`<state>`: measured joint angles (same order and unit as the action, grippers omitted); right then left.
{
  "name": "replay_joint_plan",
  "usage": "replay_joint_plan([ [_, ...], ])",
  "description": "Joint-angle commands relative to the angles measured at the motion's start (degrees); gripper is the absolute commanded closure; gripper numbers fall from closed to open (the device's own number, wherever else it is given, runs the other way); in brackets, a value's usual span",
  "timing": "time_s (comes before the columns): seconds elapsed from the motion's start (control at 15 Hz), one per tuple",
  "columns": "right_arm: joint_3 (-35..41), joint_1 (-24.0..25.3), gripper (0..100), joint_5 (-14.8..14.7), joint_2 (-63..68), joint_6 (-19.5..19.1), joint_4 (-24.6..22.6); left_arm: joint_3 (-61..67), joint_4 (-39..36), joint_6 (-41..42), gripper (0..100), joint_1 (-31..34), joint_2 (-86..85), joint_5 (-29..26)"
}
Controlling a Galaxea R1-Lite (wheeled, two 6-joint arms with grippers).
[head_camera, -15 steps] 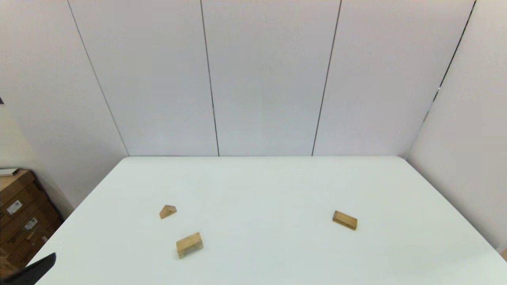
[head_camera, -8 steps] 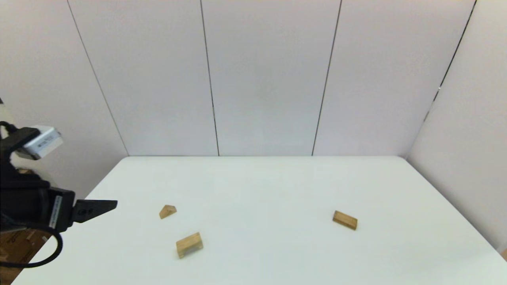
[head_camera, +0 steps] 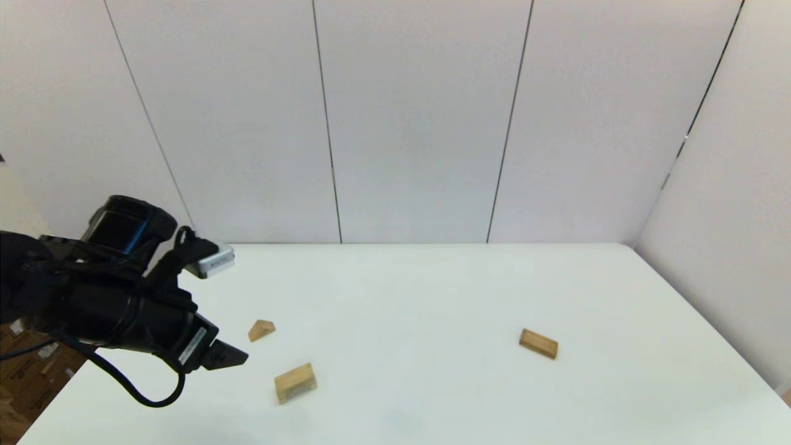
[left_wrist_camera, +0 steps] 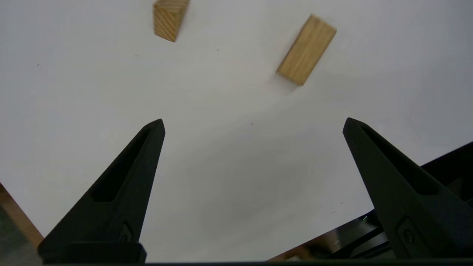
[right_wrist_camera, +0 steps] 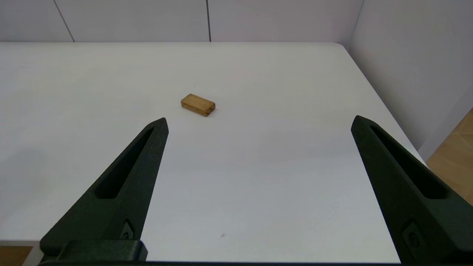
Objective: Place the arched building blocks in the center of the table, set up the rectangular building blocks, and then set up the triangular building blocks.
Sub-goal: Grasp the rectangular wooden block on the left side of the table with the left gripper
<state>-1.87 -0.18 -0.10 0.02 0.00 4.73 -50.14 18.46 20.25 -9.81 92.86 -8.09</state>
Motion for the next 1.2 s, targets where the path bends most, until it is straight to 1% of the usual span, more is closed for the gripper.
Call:
replay_joint_plan([
  [0.07, 0.02, 0.01, 0, 0.1, -0.11, 0.0, 0.02, -0.05, 0.18, 8.58, 0, -1.88, 8.57, 0.01],
  [0.2, 0.02, 0.01, 0, 0.01, -0.11, 0.0, 0.02, 0.04, 0.26, 10.6, 0, -3.37, 10.5, 0.1],
  [0.47, 0.02, 0.01, 0, 0.01, -0.11, 0.0, 0.02, -1.36, 0.0, 11.04, 0, -8.12, 14.72, 0.1],
  [0.8, 0.02, 0.01, 0, 0.01, -0.11, 0.0, 0.02, -7.69, 0.09, 11.04, 0, -13.48, 22.54, 0.36],
  [1.2, 0.02, 0.01, 0, 0.01, -0.11, 0.0, 0.02, -11.21, 0.7, 13.15, 0, -13.74, 26.94, 0.54],
])
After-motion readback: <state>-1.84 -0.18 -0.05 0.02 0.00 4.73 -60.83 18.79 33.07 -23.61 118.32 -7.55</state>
